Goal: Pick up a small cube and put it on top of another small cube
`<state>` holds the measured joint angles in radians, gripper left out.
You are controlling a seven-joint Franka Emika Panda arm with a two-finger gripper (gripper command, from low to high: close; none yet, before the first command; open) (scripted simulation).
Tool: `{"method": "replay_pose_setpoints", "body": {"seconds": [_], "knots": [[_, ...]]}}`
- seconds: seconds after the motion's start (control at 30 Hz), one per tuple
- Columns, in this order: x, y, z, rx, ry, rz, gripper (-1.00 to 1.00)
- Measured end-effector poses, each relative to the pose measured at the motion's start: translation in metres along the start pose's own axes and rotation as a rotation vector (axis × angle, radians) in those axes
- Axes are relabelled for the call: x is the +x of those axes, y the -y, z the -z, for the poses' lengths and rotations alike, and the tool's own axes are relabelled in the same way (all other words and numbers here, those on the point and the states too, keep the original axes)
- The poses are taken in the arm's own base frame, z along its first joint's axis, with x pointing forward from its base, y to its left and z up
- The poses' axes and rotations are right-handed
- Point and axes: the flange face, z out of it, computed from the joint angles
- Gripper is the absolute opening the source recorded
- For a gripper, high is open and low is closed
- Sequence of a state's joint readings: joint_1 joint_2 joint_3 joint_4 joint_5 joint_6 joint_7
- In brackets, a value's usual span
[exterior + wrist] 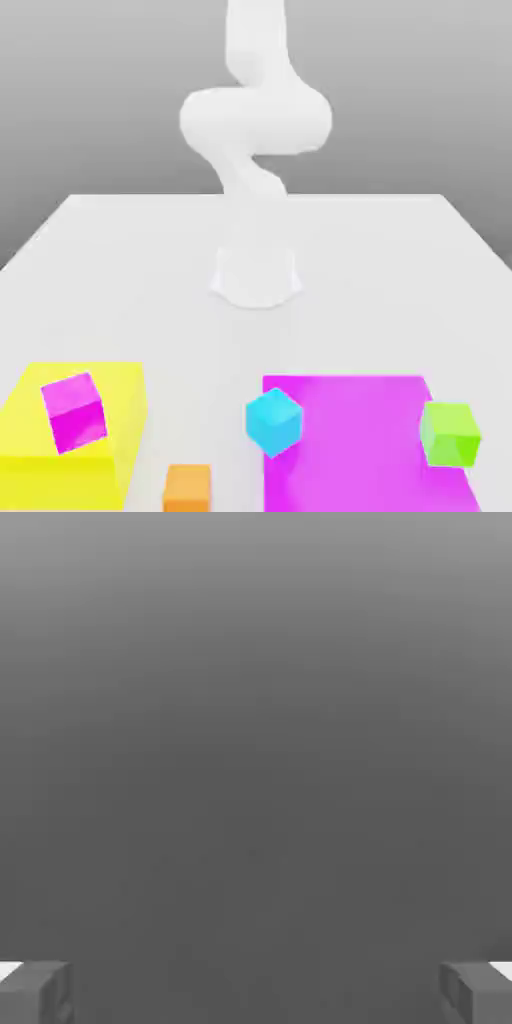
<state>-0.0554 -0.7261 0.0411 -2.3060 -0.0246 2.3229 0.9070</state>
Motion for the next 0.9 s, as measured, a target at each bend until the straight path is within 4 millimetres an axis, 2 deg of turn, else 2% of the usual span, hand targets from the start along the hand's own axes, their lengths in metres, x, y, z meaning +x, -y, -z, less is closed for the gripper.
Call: {"method": "replay_pose_setpoints", "body": {"seconds": [0.17,0.37,0.63,0.9], "knots": [[0.000,-0.005,-0.081,-0.151,-0.009,-0.181,0.00],[-0.004,-0.030,-0.173,-0.308,-0.021,-0.393,0.00],[-0.021,-0.086,-0.283,-0.488,-0.031,-0.679,0.00],[-0.052,-0.154,-0.371,-0.645,-0.027,-0.984,0.00]]}}
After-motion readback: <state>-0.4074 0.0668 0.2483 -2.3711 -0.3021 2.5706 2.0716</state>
